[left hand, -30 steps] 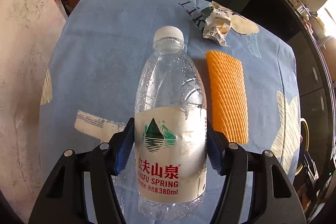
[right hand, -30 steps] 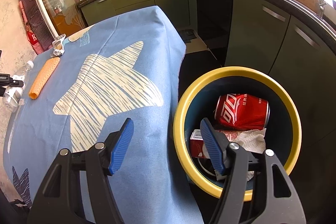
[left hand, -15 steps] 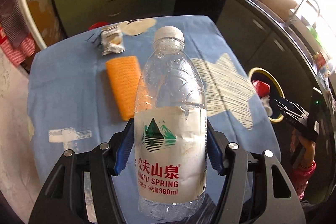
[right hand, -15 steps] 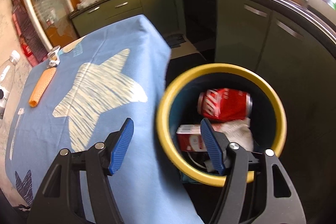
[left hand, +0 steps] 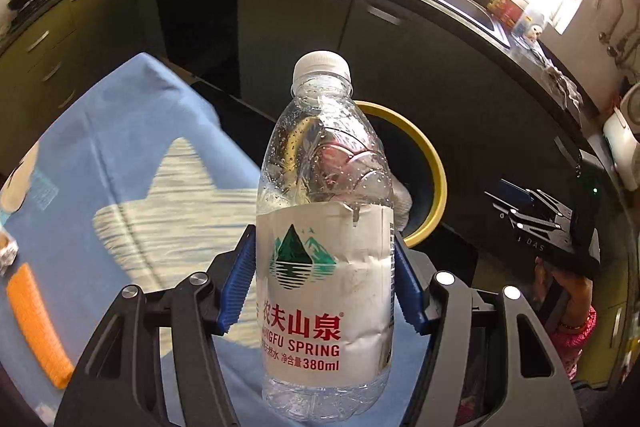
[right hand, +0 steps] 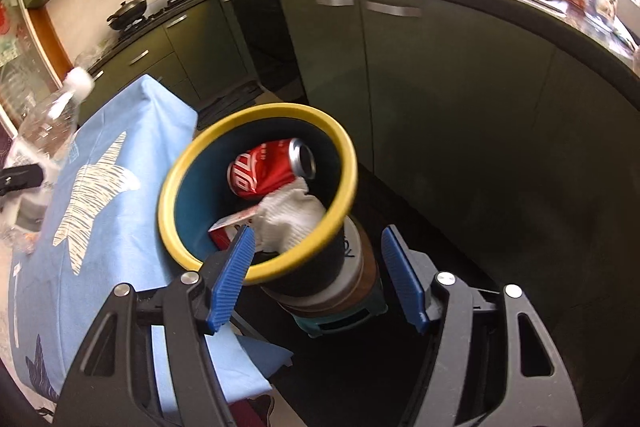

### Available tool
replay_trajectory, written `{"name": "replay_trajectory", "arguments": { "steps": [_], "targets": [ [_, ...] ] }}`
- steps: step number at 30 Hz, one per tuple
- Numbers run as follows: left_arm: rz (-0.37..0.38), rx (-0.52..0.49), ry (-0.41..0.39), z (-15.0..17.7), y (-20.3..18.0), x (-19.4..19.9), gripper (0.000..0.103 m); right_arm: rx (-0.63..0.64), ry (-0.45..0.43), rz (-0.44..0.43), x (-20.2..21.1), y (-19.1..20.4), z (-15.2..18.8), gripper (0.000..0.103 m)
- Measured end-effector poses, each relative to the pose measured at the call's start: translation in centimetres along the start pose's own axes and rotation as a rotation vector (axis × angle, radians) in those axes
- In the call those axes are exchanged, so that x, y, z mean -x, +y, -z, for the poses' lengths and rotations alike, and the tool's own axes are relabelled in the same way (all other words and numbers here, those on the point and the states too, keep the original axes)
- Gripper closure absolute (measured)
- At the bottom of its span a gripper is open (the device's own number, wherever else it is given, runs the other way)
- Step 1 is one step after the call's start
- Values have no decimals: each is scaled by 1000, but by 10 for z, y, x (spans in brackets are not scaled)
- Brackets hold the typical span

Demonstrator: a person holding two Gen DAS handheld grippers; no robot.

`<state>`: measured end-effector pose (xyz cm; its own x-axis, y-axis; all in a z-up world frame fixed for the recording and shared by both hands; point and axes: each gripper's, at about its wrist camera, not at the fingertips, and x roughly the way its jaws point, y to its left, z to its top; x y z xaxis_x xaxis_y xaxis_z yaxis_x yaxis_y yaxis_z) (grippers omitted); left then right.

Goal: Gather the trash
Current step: 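Carry the water bottle over the bin and open the left tool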

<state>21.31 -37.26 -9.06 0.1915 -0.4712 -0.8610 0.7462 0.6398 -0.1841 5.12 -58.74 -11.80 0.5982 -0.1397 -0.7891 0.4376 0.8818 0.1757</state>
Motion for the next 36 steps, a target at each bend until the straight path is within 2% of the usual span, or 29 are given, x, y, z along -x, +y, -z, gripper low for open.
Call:
{"name": "replay_trajectory", "arguments": {
  "steps": [6, 12, 15, 16, 21, 25, 28, 31, 36],
  "targets": [
    [38, -135, 70, -42, -55, -72, 41, -39, 22, 0, -9, -21, 6, 40],
    [28, -283, 85, -63, -87, -114, 41, -61, 40, -1, -17, -33, 9, 40],
    [15, -314, 74, -70, -92, -122, 26, -70, 47, 4, -18, -37, 10, 40],
    [13, -316, 66, -71, -92, -122, 25, -74, 48, 5, -19, -38, 10, 40],
    [29, -286, 29, -69, -83, -97, 24, -76, 49, 0, -19, -38, 12, 40],
    [25, -241, -39, -53, -68, -60, 19, -69, 42, -12, -19, -33, 9, 40],
    [39, -178, -83, -30, -47, -28, 17, -47, 38, -22, -17, -22, 8, 40],
    [18, -100, -134, 0, -22, 6, 13, -19, 40, -28, -15, -8, 5, 40],
    [-65, 87, -235, 68, 36, 71, 6, 41, 42, -46, -14, 24, -1, 39]
  ]
}}
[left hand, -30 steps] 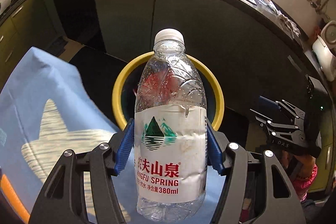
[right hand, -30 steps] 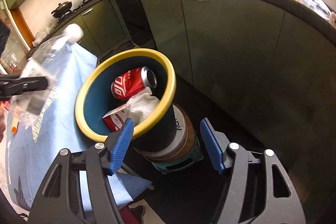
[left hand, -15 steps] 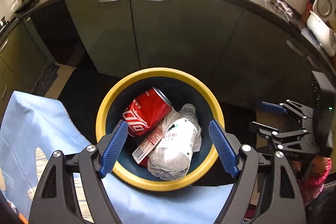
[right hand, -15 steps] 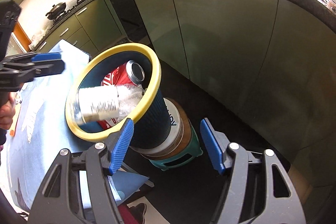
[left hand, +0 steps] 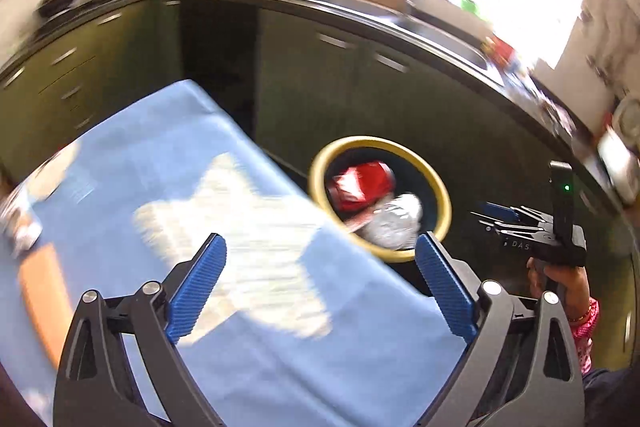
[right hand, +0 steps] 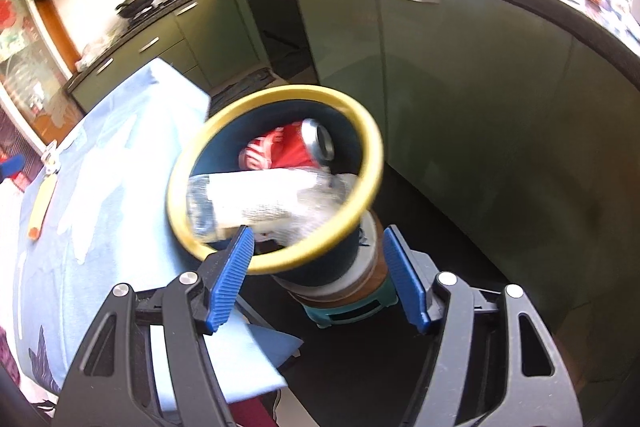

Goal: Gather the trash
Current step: 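Carry the water bottle over the bin and open the left tool, then grasp the orange mesh sponge with the right tool and lift it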

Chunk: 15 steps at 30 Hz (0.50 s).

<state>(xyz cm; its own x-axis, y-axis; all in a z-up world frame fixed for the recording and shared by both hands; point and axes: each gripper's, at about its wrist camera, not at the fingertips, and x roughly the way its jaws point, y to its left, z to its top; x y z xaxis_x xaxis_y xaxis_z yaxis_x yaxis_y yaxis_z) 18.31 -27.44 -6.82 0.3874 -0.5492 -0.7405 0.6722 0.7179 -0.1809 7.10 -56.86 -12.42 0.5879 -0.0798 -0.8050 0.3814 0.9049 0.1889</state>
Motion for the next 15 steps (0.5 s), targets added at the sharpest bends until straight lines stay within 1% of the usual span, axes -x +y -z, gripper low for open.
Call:
{"name": "replay_trajectory", "arguments": {
  "steps": [1, 4, 5, 8, 9, 11, 15],
  "targets": [
    [-21, 22, -13, 7, 10, 10, 5, 15, 1, -5, -1, 8, -2, 39],
    [-128, 107, -55, 42, 46, 49, 5, 77, 6, -30, -4, 42, -10, 39],
    [-170, 135, -65, 57, 58, 63, 5, 101, 8, -43, -5, 56, -13, 39],
    [-250, 200, -87, 92, 85, 93, 5, 168, 15, -85, -12, 101, -19, 39],
    [-284, 223, -97, 104, 94, 104, 5, 198, 20, -103, -15, 120, -20, 39],
    [-327, 271, -117, 127, 113, 123, 5, 267, 32, -145, -20, 162, -22, 38],
    [-396, 365, -146, 169, 150, 154, 5, 411, 59, -222, -27, 250, -16, 37]
  ]
}}
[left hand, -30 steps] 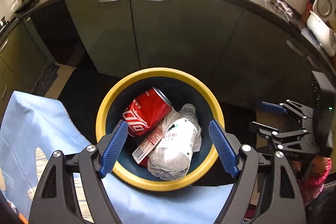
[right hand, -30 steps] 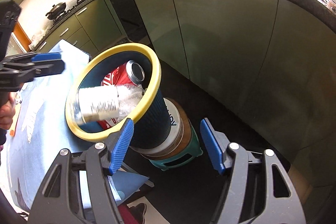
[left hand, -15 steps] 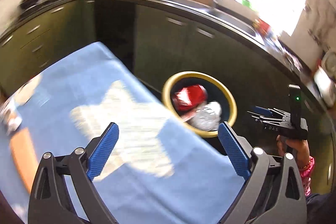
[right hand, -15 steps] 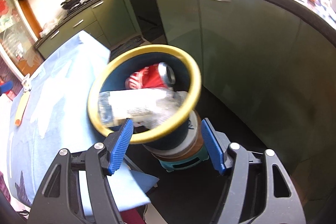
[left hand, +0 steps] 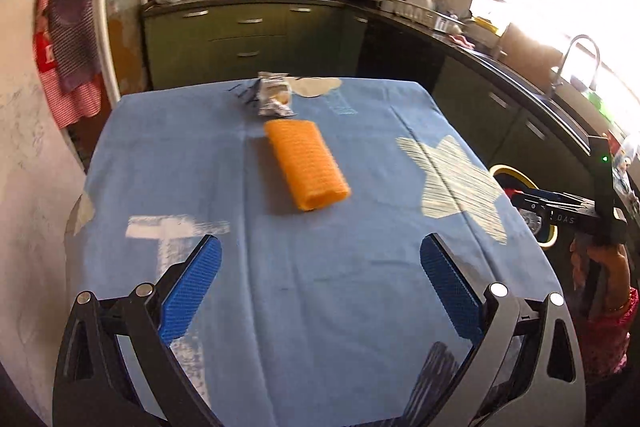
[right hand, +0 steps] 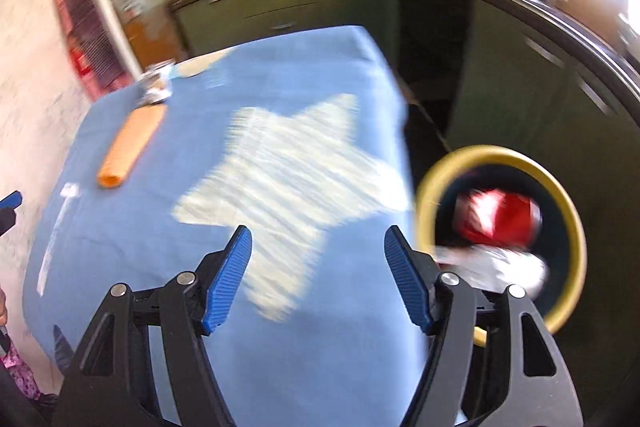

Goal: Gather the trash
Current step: 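Grasp the orange mesh sponge with the right tool and lift it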

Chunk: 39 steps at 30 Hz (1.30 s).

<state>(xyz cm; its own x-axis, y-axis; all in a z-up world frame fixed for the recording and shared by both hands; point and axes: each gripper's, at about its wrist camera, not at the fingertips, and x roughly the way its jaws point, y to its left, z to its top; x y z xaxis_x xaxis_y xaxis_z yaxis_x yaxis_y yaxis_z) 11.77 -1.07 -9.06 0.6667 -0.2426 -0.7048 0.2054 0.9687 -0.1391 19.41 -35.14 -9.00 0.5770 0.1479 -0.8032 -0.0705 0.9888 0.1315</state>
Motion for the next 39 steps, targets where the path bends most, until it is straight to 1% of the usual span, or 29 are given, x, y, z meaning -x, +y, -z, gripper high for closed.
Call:
{"name": "replay_trajectory", "arguments": {
  "steps": [3, 4, 6, 9, 11, 13, 17, 20, 22, 26, 27, 28, 29, 30, 31, 33, 39],
  "targets": [
    [-54, 49, -6, 16, 35, 7, 5, 83, 9, -76, -18, 63, -18, 36],
    [-61, 62, -6, 22, 46, 8, 5, 107, 13, -101, -25, 85, -22, 36],
    [-54, 85, 4, 29, 60, 8, 5, 144, 25, -148, -38, 123, -34, 36],
    [-37, 112, 20, 36, 75, 4, 5, 143, 54, -202, -60, 160, -51, 36],
    [-47, 110, 23, 39, 82, 2, 5, 129, 76, -202, -75, 174, -61, 36],
    [-50, 106, 19, 41, 86, 3, 5, 117, 93, -191, -86, 186, -66, 33],
    [-23, 121, 11, 43, 95, 4, 5, 118, 123, -162, -104, 204, -71, 31],
    [-19, 127, 10, 43, 97, 3, 5, 127, 121, -111, -112, 210, -72, 28],
    [-20, 122, 14, 43, 98, 1, 5, 129, 120, -98, -116, 212, -71, 26],
    [-18, 109, 24, 44, 96, -1, 5, 145, 123, -68, -123, 218, -69, 26],
    [-15, 108, 25, 44, 96, -2, 5, 148, 122, -66, -125, 219, -68, 27],
    [-13, 108, 26, 45, 95, -1, 5, 152, 121, -62, -125, 219, -67, 41],
    [-12, 106, 26, 45, 95, -2, 5, 155, 127, -64, -127, 219, -66, 51],
    [-11, 106, 27, 45, 94, -3, 5, 149, 129, -78, -127, 218, -66, 58],
    [-12, 107, 30, 46, 94, -3, 5, 146, 121, -81, -125, 217, -66, 71],
    [-11, 107, 33, 46, 93, -4, 5, 151, 95, -73, -117, 214, -67, 90],
    [-11, 94, 36, 45, 85, -4, 5, 136, 69, -128, -90, 200, -58, 91]
  ]
}}
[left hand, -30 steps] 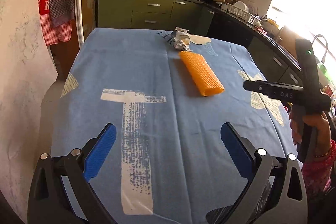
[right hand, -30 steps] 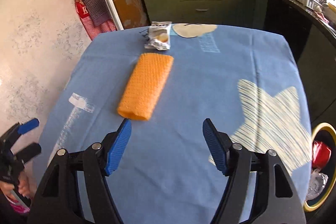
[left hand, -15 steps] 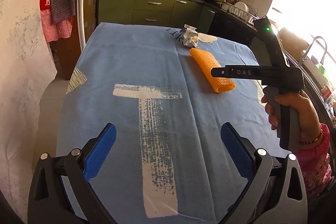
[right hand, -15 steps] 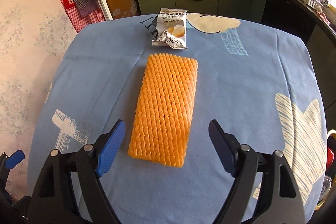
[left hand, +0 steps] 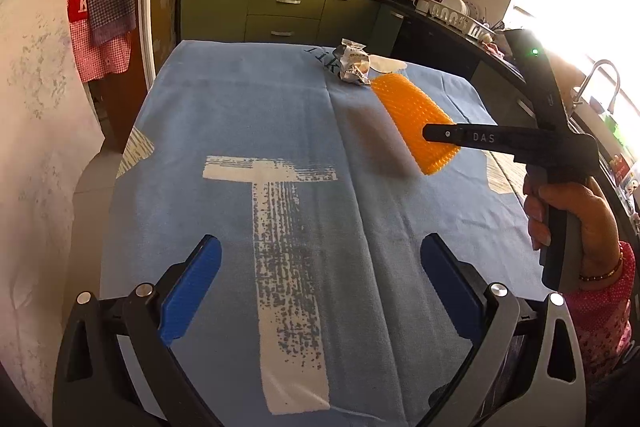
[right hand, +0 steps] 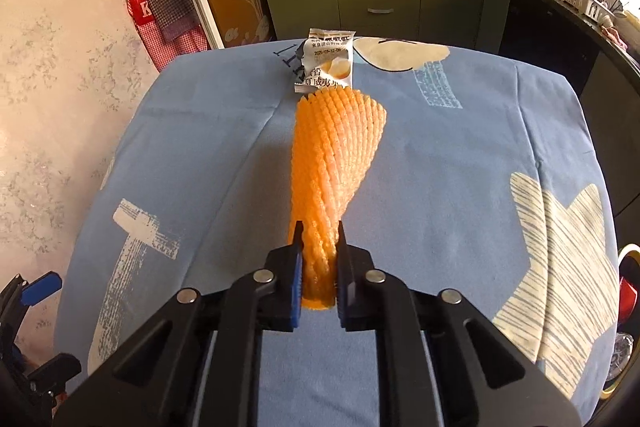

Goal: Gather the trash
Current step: 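Grasp the orange mesh sponge with the right tool and lift it, then carry the orange sponge over the bin and open the right tool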

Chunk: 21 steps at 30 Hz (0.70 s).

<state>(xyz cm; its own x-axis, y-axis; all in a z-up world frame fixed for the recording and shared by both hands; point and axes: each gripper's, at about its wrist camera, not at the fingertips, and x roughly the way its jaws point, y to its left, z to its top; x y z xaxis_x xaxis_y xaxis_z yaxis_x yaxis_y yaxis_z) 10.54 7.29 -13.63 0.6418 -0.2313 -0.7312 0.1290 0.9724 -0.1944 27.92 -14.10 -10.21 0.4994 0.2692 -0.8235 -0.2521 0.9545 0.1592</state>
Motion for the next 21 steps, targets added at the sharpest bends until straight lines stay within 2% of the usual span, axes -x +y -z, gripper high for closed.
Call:
{"name": "replay_trajectory", "arguments": {
  "steps": [5, 9, 17, 21],
  "targets": [
    [3, -36, 2, -2, -17, 0, 5, -35, -49, -38, 33, -15, 20, 91],
    [4, -76, 7, -5, -36, -1, 5, -96, -105, -14, 66, -46, 38, 90],
    [-24, -133, 22, -8, -78, -10, 5, -292, -201, 195, 134, -155, 79, 89],
    [-22, -165, 30, -8, -98, -14, 5, -335, -224, 332, 162, -201, 94, 88]
  ]
}}
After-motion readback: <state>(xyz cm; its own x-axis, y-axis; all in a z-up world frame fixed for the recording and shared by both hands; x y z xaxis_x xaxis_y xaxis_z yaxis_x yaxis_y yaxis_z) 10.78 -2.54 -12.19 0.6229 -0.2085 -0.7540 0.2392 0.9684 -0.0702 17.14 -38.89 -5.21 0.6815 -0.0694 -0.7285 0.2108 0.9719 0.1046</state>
